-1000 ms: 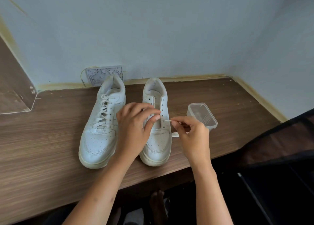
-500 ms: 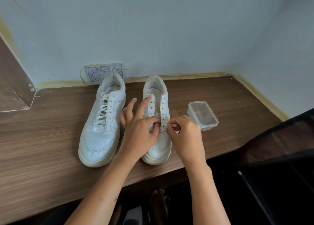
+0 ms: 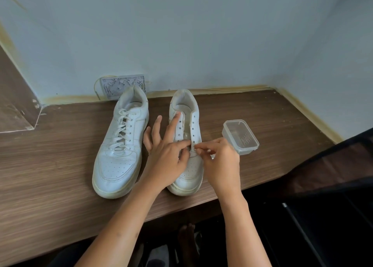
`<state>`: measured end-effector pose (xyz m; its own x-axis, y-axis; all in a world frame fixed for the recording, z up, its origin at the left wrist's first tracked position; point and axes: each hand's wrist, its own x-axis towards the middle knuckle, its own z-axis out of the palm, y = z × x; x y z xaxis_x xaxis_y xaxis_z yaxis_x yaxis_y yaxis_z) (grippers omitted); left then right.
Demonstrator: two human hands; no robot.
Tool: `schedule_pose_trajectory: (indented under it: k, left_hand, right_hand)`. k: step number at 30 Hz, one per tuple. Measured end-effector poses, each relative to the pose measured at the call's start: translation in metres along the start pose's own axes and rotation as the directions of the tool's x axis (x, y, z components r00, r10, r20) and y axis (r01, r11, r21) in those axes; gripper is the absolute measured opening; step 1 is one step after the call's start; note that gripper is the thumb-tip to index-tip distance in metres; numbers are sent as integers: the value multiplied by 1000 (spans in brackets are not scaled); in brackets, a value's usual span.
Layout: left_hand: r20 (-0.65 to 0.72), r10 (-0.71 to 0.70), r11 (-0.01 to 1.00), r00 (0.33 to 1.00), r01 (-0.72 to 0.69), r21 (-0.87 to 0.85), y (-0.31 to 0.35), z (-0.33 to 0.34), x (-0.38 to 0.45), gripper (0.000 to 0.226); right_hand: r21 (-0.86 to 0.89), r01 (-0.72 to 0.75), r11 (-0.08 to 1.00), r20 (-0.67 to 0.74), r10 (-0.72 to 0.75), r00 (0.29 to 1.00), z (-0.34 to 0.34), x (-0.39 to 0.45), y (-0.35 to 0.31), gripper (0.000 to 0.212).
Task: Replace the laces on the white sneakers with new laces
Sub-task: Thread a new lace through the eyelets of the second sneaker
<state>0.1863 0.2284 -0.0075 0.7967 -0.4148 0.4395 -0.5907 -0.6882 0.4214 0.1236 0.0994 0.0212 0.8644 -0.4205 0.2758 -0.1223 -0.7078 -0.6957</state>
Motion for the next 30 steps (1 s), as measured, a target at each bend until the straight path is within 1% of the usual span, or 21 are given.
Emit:
schedule_pose_trajectory:
  k: [3,5,7,9,11,15,19,22,27,30]
  left_hand:
    - [41,18,1000,999,-19,24,-5,-2,2,27]
    - [69,28,999,997,-31,29,-8,-3,2,14]
    - [84,34,999,996,-36,26,-8,-2,2,9]
    - [77,52,998,996,-54,25,-6,-1,2,13]
    - [54,81,995,995,-84,50,-3,1,1,15]
    - [-6,118,980,993,-115,165,2,-2,-2,12]
    - [-16,147,959,989,-139,248,5,-10,0,12]
    - [-10,154,955,988,-146,259,5,-15,2,12]
    - [-32,170,951,985,-155,268,5,-17,2,14]
    - [-52,181,947,982,-159,278,4,-18,1,23]
  right_hand:
    - [30,-80,996,-2,80,997,5,-1,-4,21]
    - [51,-95,994,-1,95,995,5,-1,-4,24]
    - [82,-90,993,22,89,996,3,0,-2,24]
    - [34,-109,993,68,106,992,0,0,-2,29]
    - [-69,-121,990,98,127,987,-3,-2,-3,43]
    - [-154,-180,972,89,195,977,-4,-3,-7,64]
    - [-234,-249,940,88,276,957,-2,-2,-6,80]
    - [-257,-267,929,91,299,950,-2,-2,-5,84]
    - [-266,-260,928,101,295,950,-2,-2,-4,82]
    - [-262,-267,927,110,304,946,-2,-1,-5,82]
